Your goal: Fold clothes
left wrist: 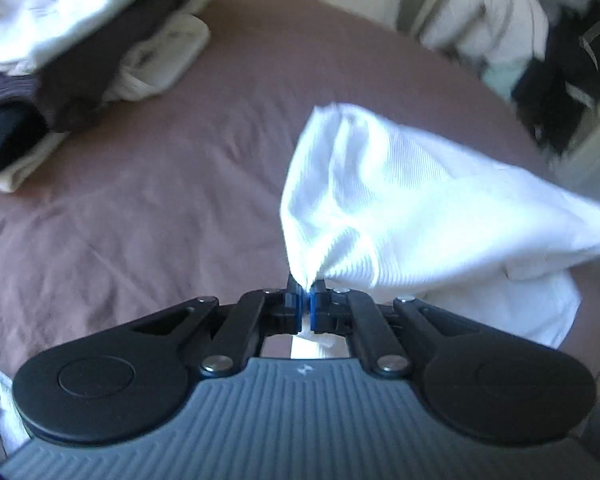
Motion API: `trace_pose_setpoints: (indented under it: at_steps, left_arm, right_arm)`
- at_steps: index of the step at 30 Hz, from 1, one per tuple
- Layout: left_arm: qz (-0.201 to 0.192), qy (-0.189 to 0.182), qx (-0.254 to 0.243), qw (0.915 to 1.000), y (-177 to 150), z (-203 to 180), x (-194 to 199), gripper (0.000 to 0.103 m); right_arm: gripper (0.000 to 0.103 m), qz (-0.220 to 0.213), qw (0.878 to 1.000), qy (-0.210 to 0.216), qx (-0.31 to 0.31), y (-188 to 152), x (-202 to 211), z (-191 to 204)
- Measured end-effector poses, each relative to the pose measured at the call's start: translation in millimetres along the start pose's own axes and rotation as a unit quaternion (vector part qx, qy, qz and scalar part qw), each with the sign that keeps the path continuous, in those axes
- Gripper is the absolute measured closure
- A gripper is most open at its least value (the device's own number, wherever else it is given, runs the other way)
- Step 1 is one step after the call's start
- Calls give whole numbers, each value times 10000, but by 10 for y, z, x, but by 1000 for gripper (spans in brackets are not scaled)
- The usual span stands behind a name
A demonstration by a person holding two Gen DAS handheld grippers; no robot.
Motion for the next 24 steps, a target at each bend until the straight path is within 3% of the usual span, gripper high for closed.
trace_pose_setpoints:
  at_steps: [2,4,6,8,9,12,14,16,19,24]
  left_arm:
    - [128,-115,3,9999,184,-51,-185,100]
    - [-10,-56,-421,9991,514,-141,-366,100]
    - [-364,344,-1238,9910,1023,-273,-574,100]
    - [-547,534,-1493,9858,1678,-355,-831,100]
    - [-551,647,-1504,9850,1991,-392,-973,100]
    - [-41,1361,-1246,9828,2840,-404,-1535,100]
    - [346,1424,-449,9882,3214,-288,-1838,100]
    - [437,1290,242,9904,3443,-236,-2038,100]
    - [286,1356,49,9903,3548,-359,-2349,100]
    - [211,1502,-376,9877,3187,-305,-2964,100]
  right_arm:
    - [96,31,9999,123,105,43,-171,94]
    - [96,87,9994,251,241,132,-396,195]
    - [96,234,9978,397,480,377,-806,324]
    - [96,285,9975,194,622,755,-1299,460]
    - [96,293,9973,26,674,971,-1562,530]
    - [96,288,9951,-370,872,1530,-2206,797]
    - [96,264,9928,-555,1032,1842,-2535,1015]
    - [96,280,9899,-729,1183,2116,-2857,1230]
    - [96,513,9821,-830,1610,2211,-3352,1523]
    - [96,662,9557,-854,2738,1618,-3951,1688]
Point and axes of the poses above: each gripper's, at about its wrist camera, not at the fingertips, and x roughly against the way its jaws point, z to its left, y to its top, the point moved 2 cm from there along -x, roughly the way its jaws point, and after that the axes turned 5 degrees about -z, right-handed, at the moved point
